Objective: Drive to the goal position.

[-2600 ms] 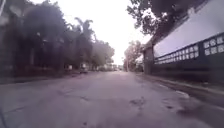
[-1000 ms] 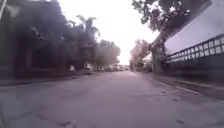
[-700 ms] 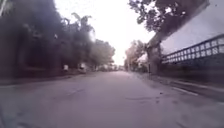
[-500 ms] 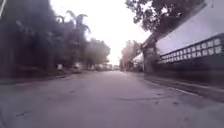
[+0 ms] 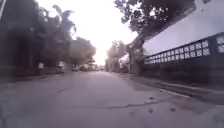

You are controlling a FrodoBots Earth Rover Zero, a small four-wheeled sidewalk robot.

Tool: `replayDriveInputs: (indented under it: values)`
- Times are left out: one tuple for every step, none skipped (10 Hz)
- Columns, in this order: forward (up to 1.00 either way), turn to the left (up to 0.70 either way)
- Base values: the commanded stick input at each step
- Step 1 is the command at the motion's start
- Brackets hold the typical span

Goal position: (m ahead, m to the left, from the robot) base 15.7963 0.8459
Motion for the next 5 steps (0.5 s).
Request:
replayDriveInputs:
  values:
    - [0.70,0.00]
    - [0.70,0.00]
    - [0.70,0.00]
    - [0.70,0.00]
    - [0.70,0.00]
